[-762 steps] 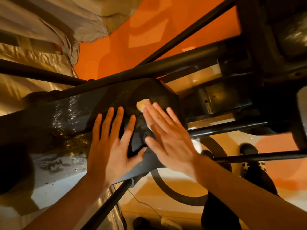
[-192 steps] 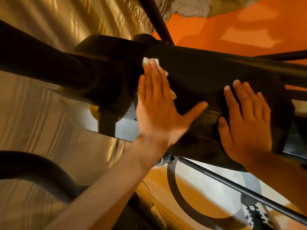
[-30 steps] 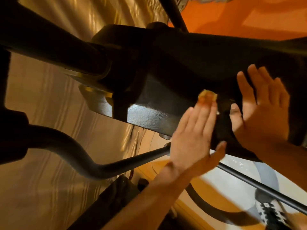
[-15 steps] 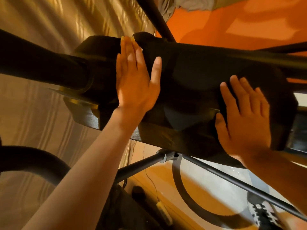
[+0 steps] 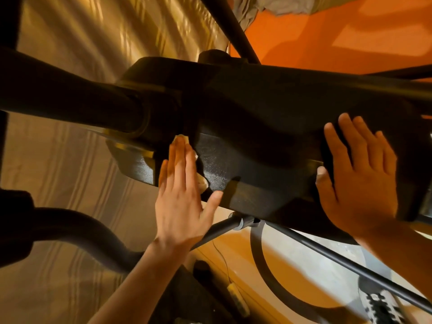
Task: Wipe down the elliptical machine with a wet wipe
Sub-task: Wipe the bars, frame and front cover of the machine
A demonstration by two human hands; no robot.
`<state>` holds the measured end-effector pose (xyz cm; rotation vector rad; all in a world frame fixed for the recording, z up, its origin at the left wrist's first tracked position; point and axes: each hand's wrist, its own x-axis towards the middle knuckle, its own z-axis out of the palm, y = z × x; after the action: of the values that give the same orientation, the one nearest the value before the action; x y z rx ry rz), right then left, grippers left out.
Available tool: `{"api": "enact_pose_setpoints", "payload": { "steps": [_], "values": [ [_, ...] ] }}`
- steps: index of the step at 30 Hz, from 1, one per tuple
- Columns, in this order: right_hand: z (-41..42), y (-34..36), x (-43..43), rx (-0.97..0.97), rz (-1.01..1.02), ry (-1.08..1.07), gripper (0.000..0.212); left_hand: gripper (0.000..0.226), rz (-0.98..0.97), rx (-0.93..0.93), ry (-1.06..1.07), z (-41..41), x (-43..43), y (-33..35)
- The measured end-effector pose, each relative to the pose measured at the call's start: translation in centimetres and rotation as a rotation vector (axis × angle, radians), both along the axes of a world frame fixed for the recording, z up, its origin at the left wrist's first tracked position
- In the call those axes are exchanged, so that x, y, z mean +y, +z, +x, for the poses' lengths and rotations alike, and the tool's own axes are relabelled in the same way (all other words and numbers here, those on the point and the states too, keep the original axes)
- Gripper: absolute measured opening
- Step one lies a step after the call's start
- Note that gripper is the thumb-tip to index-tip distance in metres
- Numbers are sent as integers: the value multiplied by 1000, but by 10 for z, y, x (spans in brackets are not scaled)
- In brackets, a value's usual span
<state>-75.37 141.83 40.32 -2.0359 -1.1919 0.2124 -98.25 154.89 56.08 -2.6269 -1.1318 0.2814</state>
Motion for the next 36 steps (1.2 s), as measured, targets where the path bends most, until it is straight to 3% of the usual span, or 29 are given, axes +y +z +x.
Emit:
{"api": "enact_pose_setpoints", "payload": {
  "steps": [5,17,21,25,30,33,36],
  "values": [
    [0,-1,0,-13,-2,-2,66,99,-7,-68,11,14,-1,-9],
    [-1,-1,1,-39,15,-18,64,111,-28,71,-53,135,13,-28],
    [0,0,-2,-4,38,-9,62,101,-148,-7,-199,128,-36,-52],
    [2,3,-1,38,46,9,59,86,-220,-107,-274,123,-29,-44],
    [-8,33,9,132,-18,-63,59,81,-99,-185,-335,89,8,-20],
    [-30,53,31,26,51,107,64,82,-16,-114,-300,74,23,-20],
    [-44,52,51,-88,-15,156,63,83,42,11,-340,74,23,-25]
  ]
}}
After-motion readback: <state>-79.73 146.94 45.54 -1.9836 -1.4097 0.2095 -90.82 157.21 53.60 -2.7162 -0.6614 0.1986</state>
